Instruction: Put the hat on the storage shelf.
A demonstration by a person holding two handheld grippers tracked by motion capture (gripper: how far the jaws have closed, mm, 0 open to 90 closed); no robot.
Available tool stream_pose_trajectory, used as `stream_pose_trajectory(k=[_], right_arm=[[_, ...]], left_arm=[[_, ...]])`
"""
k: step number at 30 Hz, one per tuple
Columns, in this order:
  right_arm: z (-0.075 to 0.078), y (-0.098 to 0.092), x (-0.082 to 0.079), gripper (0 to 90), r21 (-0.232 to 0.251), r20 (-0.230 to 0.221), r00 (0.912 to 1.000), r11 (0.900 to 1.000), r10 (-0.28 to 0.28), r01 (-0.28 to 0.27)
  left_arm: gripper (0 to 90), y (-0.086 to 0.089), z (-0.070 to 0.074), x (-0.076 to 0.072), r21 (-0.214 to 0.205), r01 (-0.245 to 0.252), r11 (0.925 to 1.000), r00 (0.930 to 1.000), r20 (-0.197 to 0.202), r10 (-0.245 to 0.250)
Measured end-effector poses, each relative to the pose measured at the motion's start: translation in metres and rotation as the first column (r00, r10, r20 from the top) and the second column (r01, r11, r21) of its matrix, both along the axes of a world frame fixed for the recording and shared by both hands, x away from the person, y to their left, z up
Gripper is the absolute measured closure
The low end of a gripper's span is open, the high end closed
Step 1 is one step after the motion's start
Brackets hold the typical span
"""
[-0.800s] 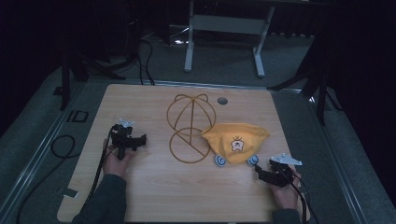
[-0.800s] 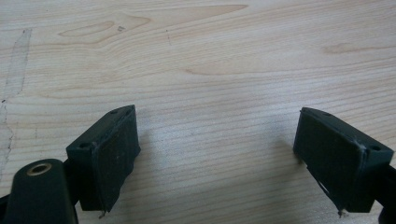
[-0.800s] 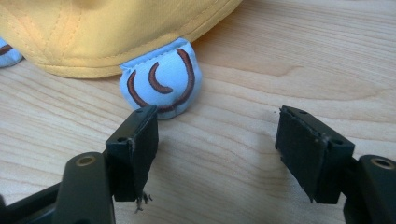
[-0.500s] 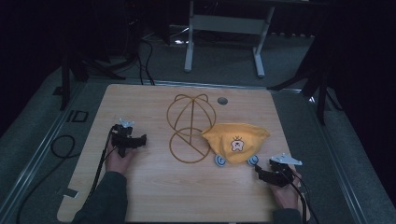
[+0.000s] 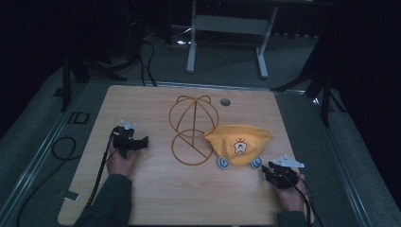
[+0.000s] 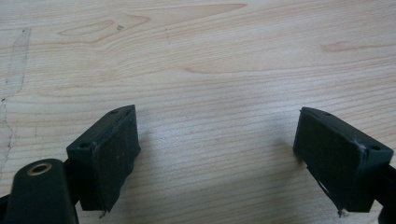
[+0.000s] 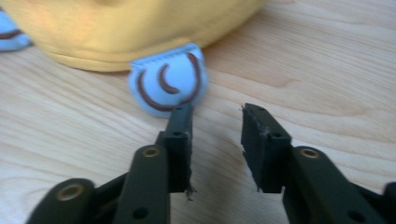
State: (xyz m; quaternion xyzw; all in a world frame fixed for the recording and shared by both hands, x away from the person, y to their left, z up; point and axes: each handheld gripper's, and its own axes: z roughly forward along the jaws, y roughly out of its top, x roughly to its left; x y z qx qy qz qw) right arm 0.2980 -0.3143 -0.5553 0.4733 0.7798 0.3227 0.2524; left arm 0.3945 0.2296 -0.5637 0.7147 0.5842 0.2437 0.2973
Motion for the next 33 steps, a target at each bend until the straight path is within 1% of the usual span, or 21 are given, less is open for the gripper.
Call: stream_pose_trajectory(k=[2, 4, 5, 6, 7, 8, 11, 13, 14, 16, 17, 18, 20, 21, 24, 25, 27, 29, 32, 33], right_arm=[[0.003, 0.003, -0.002, 66.9, 0.007, 0.016, 0.9997, 0.9998, 0.019, -0.019], [0.007, 0.005, -0.002, 65.5, 0.026, 0.023, 0.9992, 0.9991, 0.032, -0.032], [0.007, 0.005, -0.002, 65.5, 0.026, 0.023, 0.9992, 0.9991, 0.032, -0.032], [0.009, 0.006, -0.003, 64.6, 0.039, 0.029, 0.9988, 0.9984, 0.039, -0.040], [0.011, 0.008, -0.003, 61.6, 0.065, 0.037, 0.9982, 0.9966, 0.048, -0.051], [0.011, 0.009, -0.002, 59.6, 0.067, 0.035, 0.9980, 0.9963, 0.052, -0.054], [0.007, 0.014, 0.001, 53.2, 0.047, 0.019, 0.9980, 0.9971, 0.060, -0.060], [0.004, 0.015, 0.005, 49.9, 0.041, 0.007, 0.9988, 0.9980, 0.048, -0.048], [0.003, 0.015, 0.006, 47.8, 0.042, 0.004, 0.9990, 0.9981, 0.046, -0.046], [0.002, 0.015, 0.009, 44.9, 0.062, -0.002, 0.9989, 0.9970, 0.047, -0.046], [0.002, 0.015, 0.009, 44.9, 0.062, -0.002, 0.9989, 0.9970, 0.047, -0.046], [0.000, 0.016, 0.011, 42.4, 0.063, -0.011, 0.9985, 0.9966, 0.054, -0.054], [-0.002, 0.018, 0.012, 40.3, 0.056, -0.021, 0.9981, 0.9968, 0.057, -0.056], [-0.003, 0.019, 0.013, 39.6, 0.050, -0.021, 0.9985, 0.9975, 0.052, -0.050], [-0.003, 0.021, 0.014, 38.5, 0.036, -0.017, 0.9987, 0.9982, 0.048, -0.048], [-0.004, 0.023, 0.017, 38.5, 0.030, -0.023, 0.9987, 0.9986, 0.045, -0.044], [-0.004, 0.024, 0.018, 39.9, 0.037, -0.028, 0.9982, 0.9979, 0.054, -0.052], [-0.004, 0.025, 0.019, 42.0, 0.034, -0.032, 0.9976, 0.9976, 0.062, -0.061], [-0.004, 0.024, 0.020, 43.7, 0.070, -0.053, 0.9963, 0.9956, 0.067, -0.063], [-0.004, 0.024, 0.020, 43.7, 0.070, -0.053, 0.9963, 0.9956, 0.067, -0.063]], left_arm=[[14.4, 0.000, 0.000, 0.000, 0.000, 0.000, 1.0000, 1.0000, 0.000, 0.000], [14.4, 0.000, 0.000, 0.000, 0.000, 0.000, 1.0000, 1.0000, 0.000, 0.000], [14.4, 0.000, 0.000, 0.000, 0.000, 0.000, 1.0000, 1.0000, 0.000, 0.000], [14.4, 0.000, 0.000, 0.000, 0.000, 0.000, 1.0000, 1.0000, 0.000, 0.000], [14.4, 0.000, 0.000, 0.000, 0.000, 0.000, 1.0000, 1.0000, 0.000, 0.000], [14.4, 0.000, 0.000, 0.000, 0.000, 0.000, 1.0000, 1.0000, 0.000, 0.000], [14.4, 0.000, 0.000, 0.000, -0.001, -0.001, 1.0000, 1.0000, 0.000, 0.001], [14.5, 0.000, 0.000, 0.000, -0.001, -0.001, 1.0000, 1.0000, 0.000, 0.001], [14.5, 0.000, 0.000, 0.000, -0.001, -0.002, 1.0000, 1.0000, 0.000, 0.002], [14.5, 0.000, 0.000, 0.000, -0.002, -0.002, 1.0000, 1.0000, 0.000, 0.002], [14.5, 0.000, 0.000, 0.000, -0.002, -0.002, 1.0000, 1.0000, 0.000, 0.002], [14.5, 0.000, 0.000, 0.000, -0.002, -0.002, 1.0000, 1.0000, 0.000, 0.002], [14.5, 0.000, 0.000, 0.000, -0.002, -0.002, 1.0000, 1.0000, 0.000, 0.002], [14.5, 0.000, 0.000, 0.000, -0.002, -0.002, 1.0000, 1.0000, 0.000, 0.002], [14.5, 0.000, 0.000, 0.000, 0.000, -0.002, 1.0000, 1.0000, -0.001, 0.002], [14.6, 0.000, 0.000, 0.000, -0.001, -0.004, 1.0000, 1.0000, -0.001, 0.004], [14.5, 0.000, 0.000, 0.000, -0.001, -0.004, 1.0000, 1.0000, -0.001, 0.004], [14.6, 0.000, 0.000, 0.000, 0.000, -0.004, 1.0000, 1.0000, -0.001, 0.004], [14.6, 0.000, 0.000, 0.001, 0.000, -0.004, 1.0000, 1.0000, -0.001, 0.004], [14.6, 0.000, 0.000, 0.001, 0.000, -0.004, 1.0000, 1.0000, -0.001, 0.004]])
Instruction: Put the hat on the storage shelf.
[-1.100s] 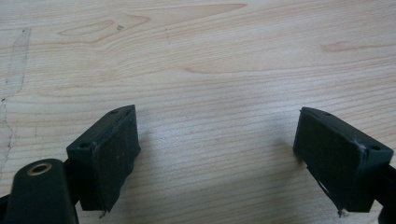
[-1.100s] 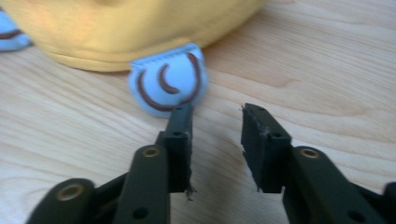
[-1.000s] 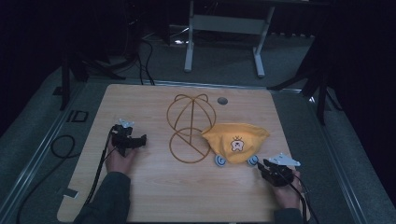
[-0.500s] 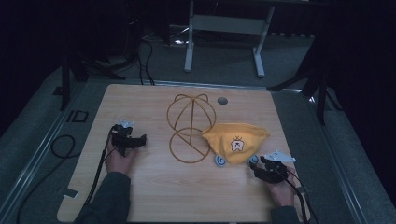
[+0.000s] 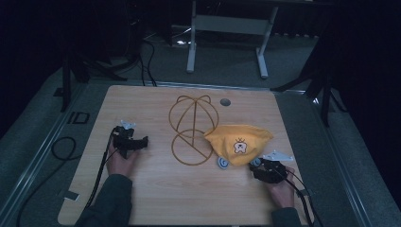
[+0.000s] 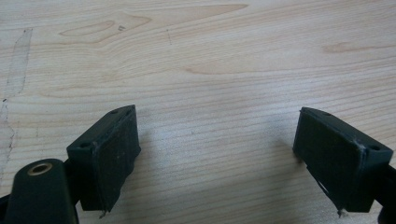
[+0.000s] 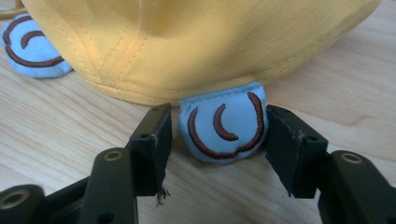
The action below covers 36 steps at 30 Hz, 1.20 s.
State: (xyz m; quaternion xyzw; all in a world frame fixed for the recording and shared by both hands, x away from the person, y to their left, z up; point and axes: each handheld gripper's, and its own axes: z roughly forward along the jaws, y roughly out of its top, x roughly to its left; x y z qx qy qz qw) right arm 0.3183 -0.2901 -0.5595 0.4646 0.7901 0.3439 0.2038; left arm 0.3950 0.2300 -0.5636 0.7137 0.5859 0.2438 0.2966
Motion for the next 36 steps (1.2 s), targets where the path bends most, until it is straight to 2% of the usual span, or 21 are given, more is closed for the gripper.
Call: stream_pose_trajectory(k=[1, 5, 12, 22, 27, 30, 36], right_arm=[[0.000, 0.000, 0.000, 43.9, -0.001, 0.000, 1.0000, 1.0000, 0.003, -0.003], [0.002, 0.000, -0.001, 57.3, -0.010, -0.011, 0.9999, 0.9999, 0.013, -0.013], [0.004, 0.002, -0.002, 73.3, -0.007, -0.018, 0.9994, 0.9995, 0.029, -0.029], [0.013, 0.004, -0.007, 77.2, -0.002, 0.002, 0.9992, 0.9993, 0.039, -0.039], [0.023, 0.004, -0.012, 77.7, 0.019, 0.031, 0.9985, 0.9988, 0.045, -0.045], [0.028, 0.001, -0.014, 77.9, 0.047, 0.042, 0.9982, 0.9979, 0.043, -0.045], [0.033, -0.005, -0.015, 78.0, 0.056, 0.052, 0.9974, 0.9970, 0.049, -0.052]], left_arm=[[14.6, 0.000, 0.000, 0.000, 0.000, 0.000, 1.0000, 1.0000, 0.000, 0.000], [14.6, 0.000, 0.000, 0.000, 0.000, 0.000, 1.0000, 1.0000, 0.000, 0.000], [14.6, 0.000, 0.000, 0.000, 0.000, 0.000, 1.0000, 1.0000, 0.000, 0.000], [14.6, 0.000, 0.000, 0.000, 0.000, 0.000, 1.0000, 1.0000, 0.001, 0.000], [14.6, 0.000, 0.000, 0.000, -0.001, 0.000, 1.0000, 1.0000, 0.001, 0.000], [14.6, 0.000, 0.000, 0.000, -0.001, 0.000, 1.0000, 1.0000, 0.001, 0.000], [14.6, 0.000, 0.000, 0.000, -0.001, 0.000, 1.0000, 1.0000, 0.001, 0.000]])
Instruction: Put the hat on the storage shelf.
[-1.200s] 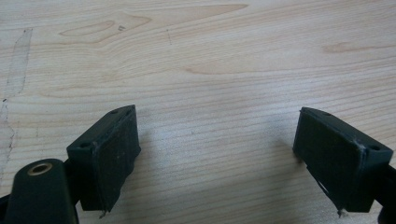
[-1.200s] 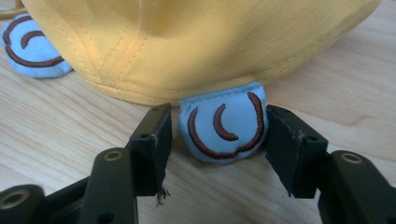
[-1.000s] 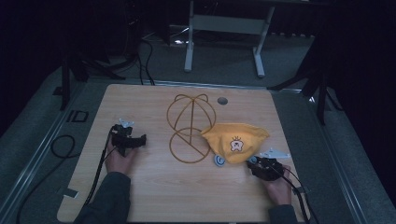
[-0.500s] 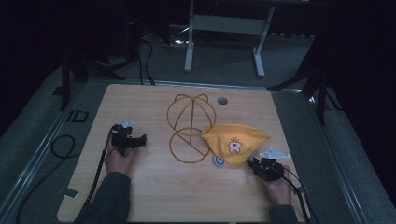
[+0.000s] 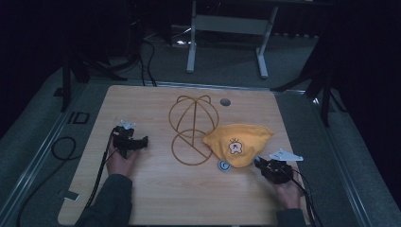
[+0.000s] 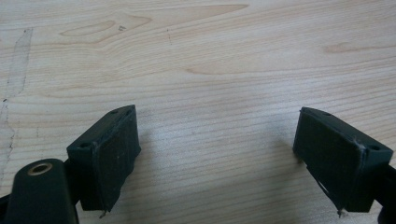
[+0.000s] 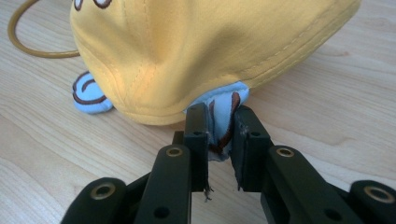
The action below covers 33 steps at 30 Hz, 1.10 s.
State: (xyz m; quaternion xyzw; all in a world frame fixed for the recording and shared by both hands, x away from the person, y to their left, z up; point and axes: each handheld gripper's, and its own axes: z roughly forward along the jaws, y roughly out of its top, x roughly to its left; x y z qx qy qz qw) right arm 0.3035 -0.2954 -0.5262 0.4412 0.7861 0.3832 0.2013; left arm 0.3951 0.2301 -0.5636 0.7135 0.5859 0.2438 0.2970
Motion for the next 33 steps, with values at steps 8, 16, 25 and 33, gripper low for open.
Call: stream_pose_trajectory(k=[8, 16, 25, 33], right_arm=[[0.018, -0.007, 0.003, 78.0, -0.009, 0.032, 0.9994, 0.9999, 0.009, -0.009], [0.046, -0.006, 0.015, 78.0, -0.006, 0.080, 0.9960, 0.9992, 0.040, -0.040], [0.073, -0.001, 0.021, 78.0, 0.004, 0.138, 0.9885, 0.9980, 0.062, -0.064], [0.100, 0.001, 0.019, 78.2, 0.030, 0.185, 0.9783, 0.9944, 0.094, -0.101]], left_arm=[[14.6, 0.000, 0.000, 0.000, 0.000, 0.000, 1.0000, 1.0000, 0.000, 0.000], [14.6, 0.000, 0.000, 0.000, 0.000, 0.000, 1.0000, 1.0000, 0.000, 0.000], [14.6, 0.000, 0.000, 0.000, -0.002, -0.001, 1.0000, 1.0000, 0.001, 0.001], [14.6, 0.000, 0.000, 0.000, -0.002, -0.001, 1.0000, 1.0000, 0.001, 0.001]])
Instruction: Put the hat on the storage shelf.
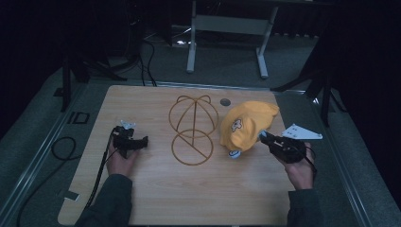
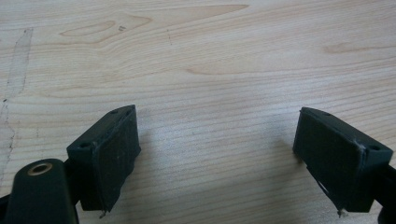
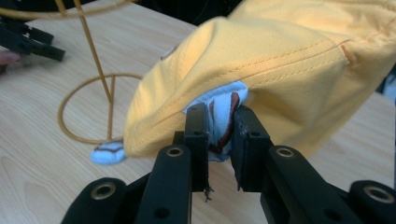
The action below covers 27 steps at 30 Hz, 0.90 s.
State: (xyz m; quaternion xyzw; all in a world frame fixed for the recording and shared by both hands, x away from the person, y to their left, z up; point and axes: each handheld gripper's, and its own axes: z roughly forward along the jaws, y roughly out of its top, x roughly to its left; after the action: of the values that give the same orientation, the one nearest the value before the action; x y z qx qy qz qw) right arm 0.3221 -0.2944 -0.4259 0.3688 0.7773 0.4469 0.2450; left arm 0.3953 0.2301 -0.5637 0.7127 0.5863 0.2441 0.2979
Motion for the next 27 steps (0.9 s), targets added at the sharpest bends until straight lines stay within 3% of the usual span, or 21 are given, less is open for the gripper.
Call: stream_pose_trajectory(k=[4, 9, 16, 17, 23, 27], right_arm=[[0.014, 0.002, 0.000, 78.1, 0.004, 0.025, 0.9997, 0.9999, 0.009, -0.010], [0.021, 0.003, 0.006, 77.8, 0.015, 0.011, 0.9999, 0.9999, 0.008, -0.008], [0.015, 0.001, 0.028, 76.7, -0.009, -0.027, 0.9967, 0.9970, -0.077, 0.077], [0.011, -0.001, 0.038, 76.0, -0.017, -0.057, 0.9934, 0.9949, -0.100, 0.099], [-0.001, 0.002, 0.058, 73.2, -0.075, -0.117, 0.9857, 0.9908, -0.121, 0.113], [-0.002, 0.000, 0.066, 69.2, -0.075, -0.130, 0.9806, 0.9876, -0.147, 0.138]], left_arm=[[14.6, 0.000, 0.000, 0.000, 0.000, 0.000, 1.0000, 1.0000, 0.000, 0.000], [14.6, 0.000, 0.000, 0.000, -0.001, -0.001, 1.0000, 1.0000, 0.001, 0.001], [14.6, 0.000, 0.000, 0.000, 0.000, 0.000, 1.0000, 1.0000, -0.001, 0.000], [14.6, 0.000, 0.000, 0.000, 0.000, 0.000, 1.0000, 1.0000, -0.001, 0.000], [14.6, 0.000, 0.000, 0.001, -0.002, -0.001, 1.0000, 1.0000, 0.000, 0.001], [14.6, 0.000, 0.000, 0.001, -0.002, -0.001, 1.0000, 1.0000, 0.000, 0.001]])
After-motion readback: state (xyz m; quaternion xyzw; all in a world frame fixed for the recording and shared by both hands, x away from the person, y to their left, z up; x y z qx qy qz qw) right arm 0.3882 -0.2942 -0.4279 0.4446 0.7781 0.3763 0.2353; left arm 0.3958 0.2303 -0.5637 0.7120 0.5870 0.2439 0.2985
